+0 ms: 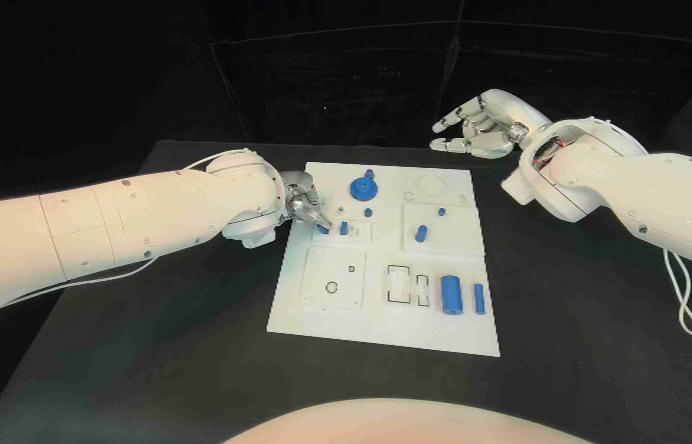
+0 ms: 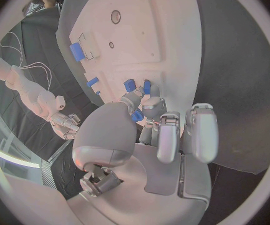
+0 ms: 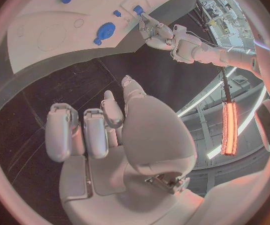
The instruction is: Assemble the parts on the task board
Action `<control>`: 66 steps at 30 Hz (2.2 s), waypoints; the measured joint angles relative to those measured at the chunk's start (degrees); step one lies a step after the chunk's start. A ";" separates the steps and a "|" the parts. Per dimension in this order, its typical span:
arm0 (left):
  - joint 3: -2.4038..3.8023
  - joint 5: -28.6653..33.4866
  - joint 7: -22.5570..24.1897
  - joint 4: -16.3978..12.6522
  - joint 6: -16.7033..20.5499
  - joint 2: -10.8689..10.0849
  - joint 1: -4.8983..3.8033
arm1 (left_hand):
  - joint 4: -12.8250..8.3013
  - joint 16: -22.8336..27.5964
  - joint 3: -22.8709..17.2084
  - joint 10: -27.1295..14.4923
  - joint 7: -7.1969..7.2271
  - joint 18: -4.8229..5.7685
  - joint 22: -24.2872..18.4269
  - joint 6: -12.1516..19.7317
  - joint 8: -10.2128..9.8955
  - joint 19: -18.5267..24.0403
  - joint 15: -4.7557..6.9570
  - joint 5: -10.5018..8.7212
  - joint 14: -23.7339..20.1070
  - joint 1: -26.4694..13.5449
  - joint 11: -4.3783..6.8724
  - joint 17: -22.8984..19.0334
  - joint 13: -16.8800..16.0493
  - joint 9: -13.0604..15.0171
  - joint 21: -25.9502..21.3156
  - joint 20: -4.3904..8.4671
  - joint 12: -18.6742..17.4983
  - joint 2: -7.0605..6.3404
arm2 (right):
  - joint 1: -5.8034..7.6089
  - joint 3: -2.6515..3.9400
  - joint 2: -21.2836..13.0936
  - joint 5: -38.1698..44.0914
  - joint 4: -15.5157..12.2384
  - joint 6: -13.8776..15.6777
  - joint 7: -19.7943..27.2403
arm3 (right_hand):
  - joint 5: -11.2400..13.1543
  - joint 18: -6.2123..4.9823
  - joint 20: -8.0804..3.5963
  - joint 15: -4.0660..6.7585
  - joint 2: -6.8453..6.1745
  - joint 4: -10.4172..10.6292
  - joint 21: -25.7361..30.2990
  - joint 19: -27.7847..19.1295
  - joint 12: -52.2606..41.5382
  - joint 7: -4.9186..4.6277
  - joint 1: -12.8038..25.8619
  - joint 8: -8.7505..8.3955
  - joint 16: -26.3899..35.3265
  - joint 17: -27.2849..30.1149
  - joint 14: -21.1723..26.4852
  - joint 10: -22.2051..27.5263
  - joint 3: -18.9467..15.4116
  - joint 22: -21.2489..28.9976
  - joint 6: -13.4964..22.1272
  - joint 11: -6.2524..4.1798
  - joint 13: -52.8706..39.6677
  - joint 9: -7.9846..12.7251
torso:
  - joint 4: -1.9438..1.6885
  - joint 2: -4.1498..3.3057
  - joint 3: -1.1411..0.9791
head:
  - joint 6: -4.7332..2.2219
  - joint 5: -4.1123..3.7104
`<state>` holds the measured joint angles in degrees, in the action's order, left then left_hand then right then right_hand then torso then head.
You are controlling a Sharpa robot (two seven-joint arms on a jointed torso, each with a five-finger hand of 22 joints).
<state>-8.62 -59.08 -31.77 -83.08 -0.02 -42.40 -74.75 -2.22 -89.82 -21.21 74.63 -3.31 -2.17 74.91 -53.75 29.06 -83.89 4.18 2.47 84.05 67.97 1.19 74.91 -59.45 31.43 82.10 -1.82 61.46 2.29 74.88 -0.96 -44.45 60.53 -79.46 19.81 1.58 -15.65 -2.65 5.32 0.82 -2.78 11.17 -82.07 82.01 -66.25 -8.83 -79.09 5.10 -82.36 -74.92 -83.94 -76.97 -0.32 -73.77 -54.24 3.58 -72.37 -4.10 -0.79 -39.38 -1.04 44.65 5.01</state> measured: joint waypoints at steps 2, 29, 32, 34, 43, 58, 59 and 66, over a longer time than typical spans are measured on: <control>0.01 -0.04 -0.02 0.00 -0.08 0.02 0.00 | 0.00 0.00 0.00 0.00 0.00 0.00 0.00 0.00 -0.04 0.00 0.00 -0.01 0.00 0.00 0.00 0.00 0.00 0.00 0.00 0.00 0.00 0.00 | 0.00 0.00 0.00 0.00 0.00 -0.02 0.00 | 0.00 0.00 0.00 0.00 0.00 0.00 0.00 0.00 0.00 0.00 0.00 0.00 0.00 0.00 0.00 0.00 0.00 0.00 0.00 0.00 0.00 0.00 | 0.00 0.00 0.00 | 0.01 -0.01; -0.79 -0.40 -0.82 2.45 -1.33 2.41 -0.05 | 0.28 0.00 -2.75 0.84 1.38 0.00 0.00 -2.17 2.03 0.01 0.63 0.23 -0.20 -7.83 0.66 0.00 -1.29 0.84 0.00 0.40 1.78 -2.13 | 0.00 0.00 0.04 -0.01 -0.06 -0.16 0.02 | 0.00 0.00 0.00 0.00 0.00 0.15 0.00 0.00 0.00 0.00 0.00 0.00 0.00 0.01 0.00 0.00 -0.15 0.05 0.00 0.00 -0.01 0.00 | 0.05 -0.02 -0.02 | 0.29 -0.24; -0.84 -0.38 -0.88 2.53 -1.47 2.46 -0.05 | 0.76 0.00 -2.41 1.04 1.32 0.00 0.00 -2.51 2.35 0.01 0.84 0.24 0.01 -8.23 0.86 0.00 -1.37 0.97 0.00 0.40 1.78 -2.53 | 0.00 0.00 0.02 -0.01 -0.06 -0.16 0.02 | 0.00 0.00 0.21 0.00 0.00 0.15 0.00 -0.21 0.00 0.00 0.00 0.00 0.00 0.01 0.00 0.00 -0.15 0.05 0.00 0.00 0.06 0.00 | 0.05 -0.01 -0.02 | 0.29 -0.26; -0.89 -0.36 -0.91 2.56 -1.57 2.48 -0.03 | 1.13 0.00 -1.75 1.04 1.39 0.00 0.00 -2.57 2.49 -0.11 0.84 0.24 0.01 -8.96 0.87 0.00 -1.44 1.08 0.00 0.52 1.85 -3.12 | -0.01 0.00 0.01 -0.01 -0.07 -0.16 0.02 | 0.00 0.00 0.21 0.00 0.00 0.15 0.00 -0.21 0.00 0.00 0.00 0.00 0.00 0.01 0.00 0.00 -0.15 0.05 0.00 0.00 0.07 0.00 | 0.05 0.00 -0.02 | 0.29 -0.27; -1.00 -0.34 -1.16 2.68 -1.12 1.91 0.21 | 5.16 0.00 5.53 1.44 1.36 0.00 0.00 -3.20 3.67 -0.19 0.84 0.24 0.01 -14.91 0.86 0.00 -1.81 1.74 0.00 0.59 2.44 -6.29 | -0.01 0.00 0.00 -0.02 -0.05 -0.16 0.06 | 0.00 0.00 0.20 0.00 0.00 0.15 0.00 -0.21 0.00 0.00 0.00 0.00 0.00 0.01 0.00 0.00 -0.15 0.05 0.00 0.00 0.06 0.00 | 0.02 0.03 0.03 | 0.09 -0.34; -1.03 4.14 5.16 2.18 10.35 0.40 0.29 | 10.00 3.01 16.22 -12.75 -2.04 -3.59 -9.07 4.36 1.57 5.13 -1.07 0.24 -0.02 -10.93 -2.21 0.00 15.15 0.58 -17.75 -1.16 -14.45 -4.88 | -0.01 0.00 -0.36 -0.04 -0.01 -0.17 0.08 | 0.00 0.00 0.20 0.00 0.18 0.32 0.00 -0.20 0.00 0.00 0.18 0.00 0.00 0.01 0.00 0.00 -0.32 0.10 0.00 0.00 0.05 0.00 | -0.02 0.07 -0.02 | -0.51 -0.87; -1.03 4.67 5.94 2.18 10.87 0.40 0.29 | 10.07 4.66 16.76 -13.68 -2.34 -4.04 -11.53 5.08 1.39 6.52 -1.52 0.24 -0.05 -10.08 -2.46 0.00 15.58 0.35 -20.57 -1.47 -14.97 -4.59 | -0.01 0.00 -0.40 -0.04 -0.01 -0.17 0.08 | 0.00 0.00 0.20 0.00 0.25 0.32 0.00 -0.20 0.00 0.00 0.25 0.00 0.00 0.01 0.00 0.00 -0.32 0.11 0.00 0.00 0.05 0.00 | -0.02 0.07 -0.02 | -0.54 -0.90; -1.07 9.81 14.87 3.30 13.64 1.17 0.29 | 5.96 19.99 16.29 -25.10 -4.86 -6.84 -29.86 11.50 -2.88 19.26 -4.33 0.23 -6.71 2.13 -5.44 -3.91 20.23 -3.32 -42.92 -3.88 -21.94 -2.03 | -0.01 0.00 -0.41 -0.07 0.19 -0.17 0.07 | 0.00 0.00 0.20 0.00 0.25 0.47 0.00 -0.20 0.00 0.00 0.25 0.00 0.18 0.01 0.00 0.00 -0.47 0.15 0.00 0.00 0.05 0.00 | -0.02 0.05 -0.02 | -0.86 -1.05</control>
<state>-9.69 -49.27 -16.90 -79.78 13.62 -41.23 -74.46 3.74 -69.83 -4.92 49.53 -8.17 -9.01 45.05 -42.25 26.17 -64.63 -0.15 2.71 77.34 70.10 -4.25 71.00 -39.22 28.11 39.18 -5.70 39.52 0.25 74.87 -0.96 -44.86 60.46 -79.27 19.64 1.65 -15.65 -2.65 5.52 0.82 -2.53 11.64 -82.07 81.81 -66.25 -8.83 -78.85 5.10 -82.18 -74.90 -83.94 -76.97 -0.79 -73.62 -54.24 3.58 -72.32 -4.10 -0.81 -39.33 -1.07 43.80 3.96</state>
